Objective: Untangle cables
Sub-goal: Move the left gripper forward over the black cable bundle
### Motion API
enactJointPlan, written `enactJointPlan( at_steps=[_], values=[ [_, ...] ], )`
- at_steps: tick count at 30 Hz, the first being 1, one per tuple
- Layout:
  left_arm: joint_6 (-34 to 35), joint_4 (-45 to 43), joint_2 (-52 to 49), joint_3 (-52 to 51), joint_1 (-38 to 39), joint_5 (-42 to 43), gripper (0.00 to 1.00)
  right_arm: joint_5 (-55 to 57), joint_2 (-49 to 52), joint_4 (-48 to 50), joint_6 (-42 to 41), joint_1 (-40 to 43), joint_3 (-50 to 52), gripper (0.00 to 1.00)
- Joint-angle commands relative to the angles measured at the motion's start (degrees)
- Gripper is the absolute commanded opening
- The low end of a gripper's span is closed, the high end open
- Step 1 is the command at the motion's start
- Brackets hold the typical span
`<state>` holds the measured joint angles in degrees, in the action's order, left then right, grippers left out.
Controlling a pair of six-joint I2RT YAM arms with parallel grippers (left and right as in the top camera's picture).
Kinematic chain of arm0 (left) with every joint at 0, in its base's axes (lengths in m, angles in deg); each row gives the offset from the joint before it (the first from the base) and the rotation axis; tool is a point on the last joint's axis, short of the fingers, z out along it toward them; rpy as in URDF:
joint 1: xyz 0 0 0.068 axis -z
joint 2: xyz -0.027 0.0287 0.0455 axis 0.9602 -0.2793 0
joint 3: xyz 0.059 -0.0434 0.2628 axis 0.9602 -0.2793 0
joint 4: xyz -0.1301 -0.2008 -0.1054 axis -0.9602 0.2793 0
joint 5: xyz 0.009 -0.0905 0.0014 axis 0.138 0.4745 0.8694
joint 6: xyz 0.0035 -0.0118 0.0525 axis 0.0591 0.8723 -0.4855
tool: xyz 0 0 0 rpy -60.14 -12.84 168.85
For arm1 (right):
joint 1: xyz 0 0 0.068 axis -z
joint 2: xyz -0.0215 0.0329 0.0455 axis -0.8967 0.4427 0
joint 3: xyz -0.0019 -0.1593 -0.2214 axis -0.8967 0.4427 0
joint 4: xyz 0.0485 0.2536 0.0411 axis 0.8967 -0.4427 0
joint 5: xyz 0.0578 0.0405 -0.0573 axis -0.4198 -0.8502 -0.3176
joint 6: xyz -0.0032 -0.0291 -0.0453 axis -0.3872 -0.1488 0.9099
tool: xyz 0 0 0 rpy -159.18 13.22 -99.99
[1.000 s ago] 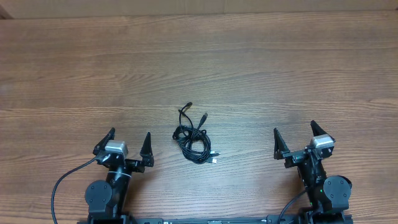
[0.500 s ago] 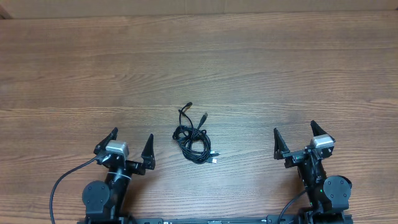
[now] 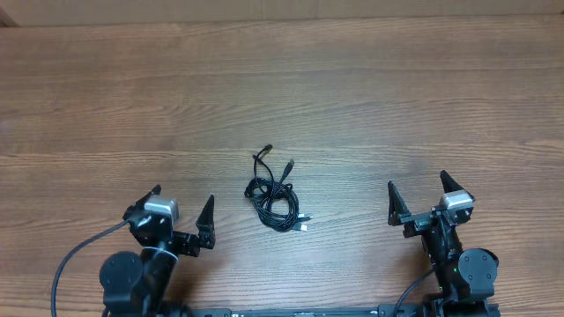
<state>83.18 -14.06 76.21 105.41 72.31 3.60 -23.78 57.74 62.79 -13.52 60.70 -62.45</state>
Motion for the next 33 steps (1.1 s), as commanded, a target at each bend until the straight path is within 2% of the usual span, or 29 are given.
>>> enactJointPlan(
  at_steps=[1, 7, 12, 17, 24, 33],
  values=[
    [-1.9, 3.4, -5.5, 4.9, 0.1, 0.5, 1.00, 0.3, -0.6, 0.1, 0.1, 0.3, 0.6, 1.00],
    [-3.7, 12.2, -17.4, 15.1, 0.1, 3.2, 1.00, 0.3, -0.6, 0.1, 0.1, 0.3, 0.6, 1.00],
    [-3.9, 23.7, -30.3, 29.2, 0.3, 4.0, 1.00, 0.3, -0.6, 0.1, 0.1, 0.3, 0.6, 1.00],
    [-6.4, 30.4, -38.4, 38.5, 2.7, 6.3, 0.99, 0.3, -0.6, 0.1, 0.1, 0.3, 0.6, 1.00],
    [-4.7, 35.5, -48.7, 47.6, 10.8, 5.4, 1.00, 0.3, -0.6, 0.1, 0.1, 0.3, 0.6, 1.00],
    [-3.3, 40.4, -62.6, 56.0, 24.9, -5.3, 1.00, 0.3, -0.6, 0.1, 0.1, 0.3, 0.6, 1.00]
  ],
)
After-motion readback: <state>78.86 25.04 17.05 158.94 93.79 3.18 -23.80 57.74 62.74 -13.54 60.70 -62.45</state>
